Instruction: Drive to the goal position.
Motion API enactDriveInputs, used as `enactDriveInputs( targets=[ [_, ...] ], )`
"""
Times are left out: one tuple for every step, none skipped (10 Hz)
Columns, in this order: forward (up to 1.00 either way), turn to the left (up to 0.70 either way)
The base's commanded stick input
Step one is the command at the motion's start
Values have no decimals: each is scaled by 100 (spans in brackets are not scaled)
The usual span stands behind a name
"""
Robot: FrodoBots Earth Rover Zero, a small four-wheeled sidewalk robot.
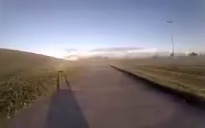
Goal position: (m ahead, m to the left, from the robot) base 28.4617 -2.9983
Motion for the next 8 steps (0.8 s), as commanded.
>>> enactDriveInputs(
  targets=[
    [70, 0],
    [70, 0],
    [70, 0],
    [70, 0],
    [70, 0],
    [70, 0],
    [70, 0],
    [70, 0]
  ],
)
